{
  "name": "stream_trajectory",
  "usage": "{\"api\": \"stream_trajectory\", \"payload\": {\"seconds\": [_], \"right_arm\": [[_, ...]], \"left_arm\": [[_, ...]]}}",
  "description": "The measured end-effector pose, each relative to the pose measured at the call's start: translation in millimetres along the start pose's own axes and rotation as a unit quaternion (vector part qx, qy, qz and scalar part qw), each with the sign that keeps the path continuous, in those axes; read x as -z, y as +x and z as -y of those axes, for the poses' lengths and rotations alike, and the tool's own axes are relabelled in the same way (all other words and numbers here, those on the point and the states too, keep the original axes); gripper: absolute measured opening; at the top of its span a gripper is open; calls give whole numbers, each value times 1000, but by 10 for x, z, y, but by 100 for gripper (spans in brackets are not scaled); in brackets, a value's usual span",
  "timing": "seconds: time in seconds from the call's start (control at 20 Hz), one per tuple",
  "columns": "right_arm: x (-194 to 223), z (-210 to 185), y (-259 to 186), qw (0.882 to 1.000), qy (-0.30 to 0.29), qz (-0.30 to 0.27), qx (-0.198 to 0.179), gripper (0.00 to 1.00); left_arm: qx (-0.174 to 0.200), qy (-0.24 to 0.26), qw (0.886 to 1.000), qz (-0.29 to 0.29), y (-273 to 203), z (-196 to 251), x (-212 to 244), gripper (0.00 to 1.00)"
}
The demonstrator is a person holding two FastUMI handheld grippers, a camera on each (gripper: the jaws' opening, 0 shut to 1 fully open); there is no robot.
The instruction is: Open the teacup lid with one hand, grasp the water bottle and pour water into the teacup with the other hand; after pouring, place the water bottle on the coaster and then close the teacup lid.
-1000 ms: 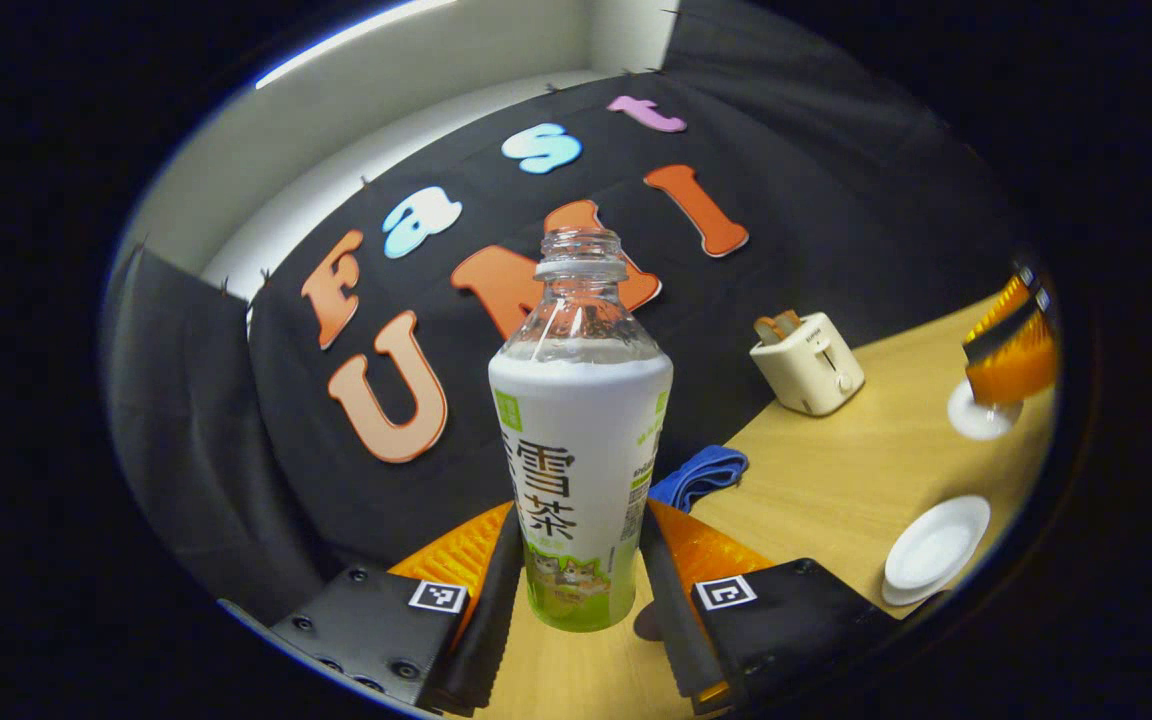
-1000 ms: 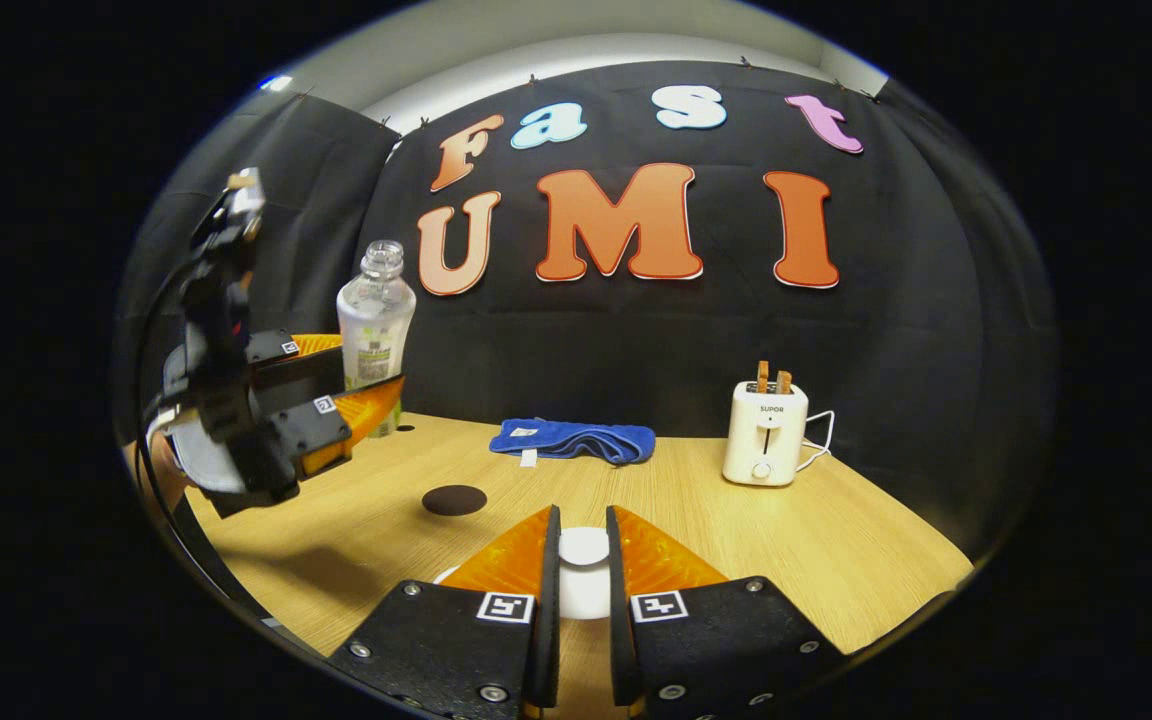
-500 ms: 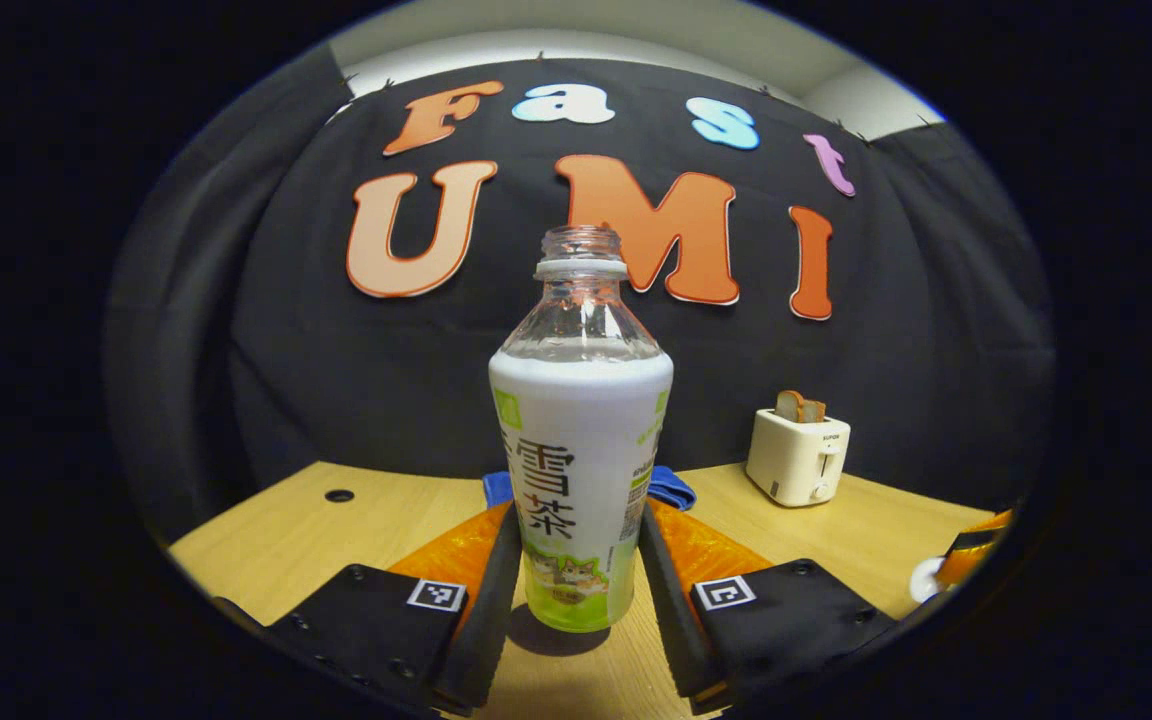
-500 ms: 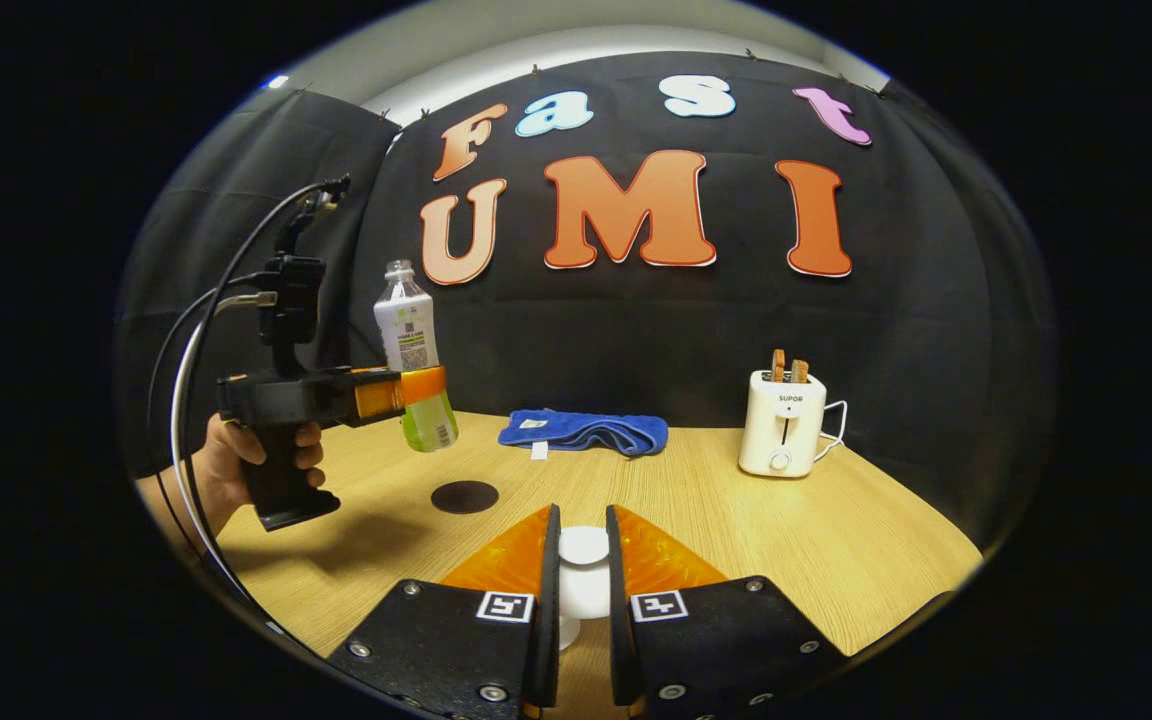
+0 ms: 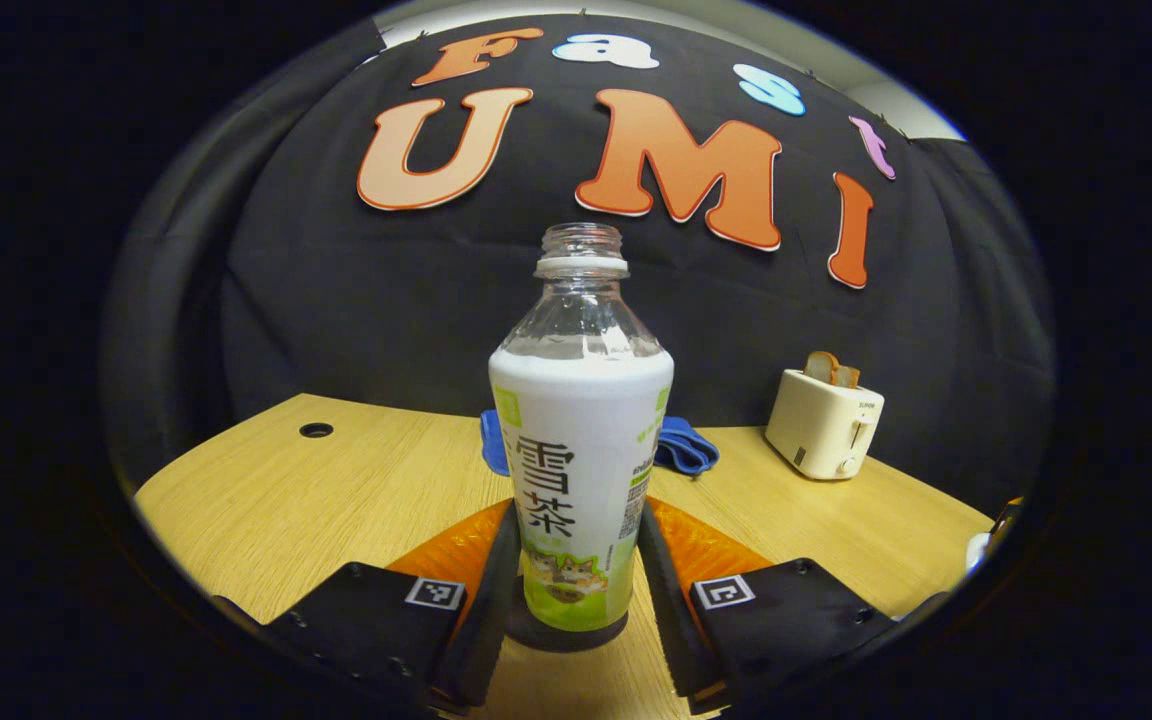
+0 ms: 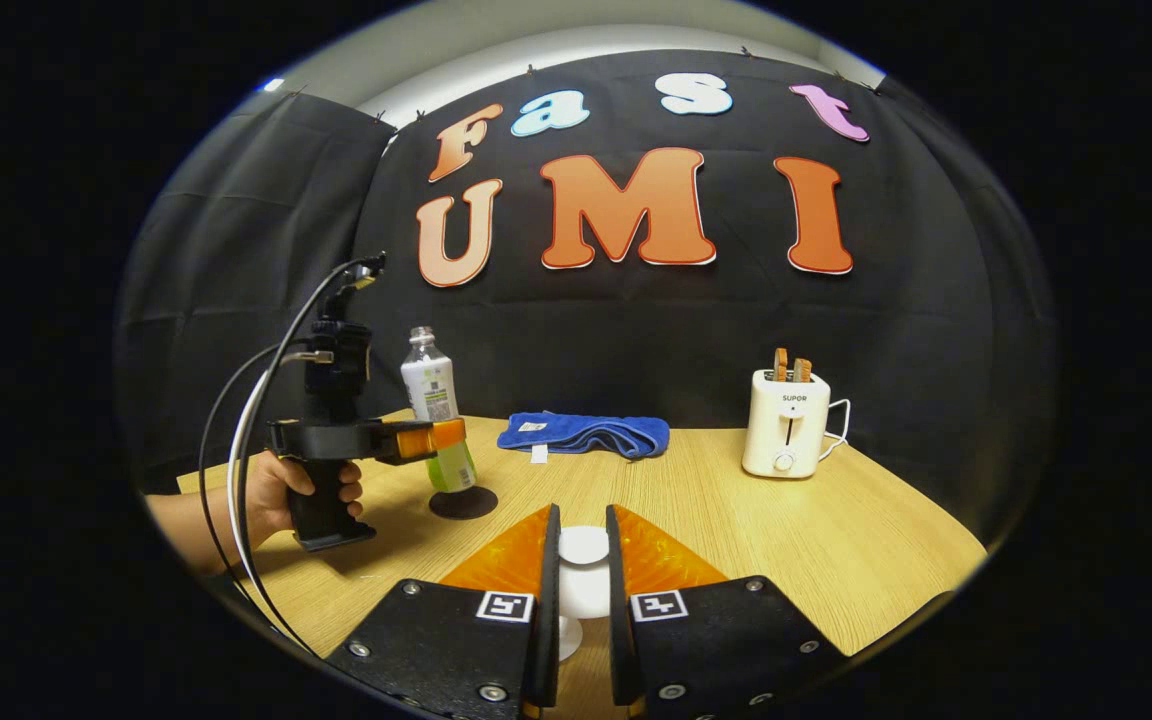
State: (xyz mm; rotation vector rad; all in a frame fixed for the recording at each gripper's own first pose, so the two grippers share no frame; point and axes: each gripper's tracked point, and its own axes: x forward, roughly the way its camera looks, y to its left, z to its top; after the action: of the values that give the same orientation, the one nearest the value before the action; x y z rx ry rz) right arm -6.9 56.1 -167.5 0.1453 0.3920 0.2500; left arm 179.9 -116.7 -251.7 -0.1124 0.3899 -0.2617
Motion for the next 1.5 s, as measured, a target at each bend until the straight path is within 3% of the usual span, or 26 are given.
{"api": "stream_trajectory", "payload": {"seconds": [0.25,0.4,0.55,0.6,0.85,0.95,1.0,1.05,1.1,1.25,1.5], "right_arm": [[39,16,-7,1000,-1,-6,3,21],[42,7,-20,1000,1,-6,3,21],[44,-4,-12,1000,1,-6,3,21],[52,7,4,1000,3,-8,7,21],[45,-65,16,1000,7,-8,3,21],[60,-123,26,1000,7,-9,-2,21],[80,-155,27,1000,6,-10,-5,21],[99,-190,28,1000,5,-12,-9,21],[125,-228,35,1000,5,-14,-11,21],[228,-319,62,999,-3,-26,-21,21],[405,-373,109,999,-5,-44,-26,21]], "left_arm": [[-5,18,999,-35,113,-39,276,67],[-5,28,999,-30,138,-39,256,67],[8,32,999,-29,145,-20,273,75],[4,38,999,-29,149,-47,279,72],[16,62,998,-21,31,27,212,100],[9,79,997,-13,-66,16,171,96],[7,80,997,-9,-126,11,150,100],[7,76,997,-5,-199,9,142,96],[5,70,998,0,-273,0,118,100],[-13,71,997,17,-525,-94,42,96],[-44,90,993,68,-949,-307,-255,100]]}}
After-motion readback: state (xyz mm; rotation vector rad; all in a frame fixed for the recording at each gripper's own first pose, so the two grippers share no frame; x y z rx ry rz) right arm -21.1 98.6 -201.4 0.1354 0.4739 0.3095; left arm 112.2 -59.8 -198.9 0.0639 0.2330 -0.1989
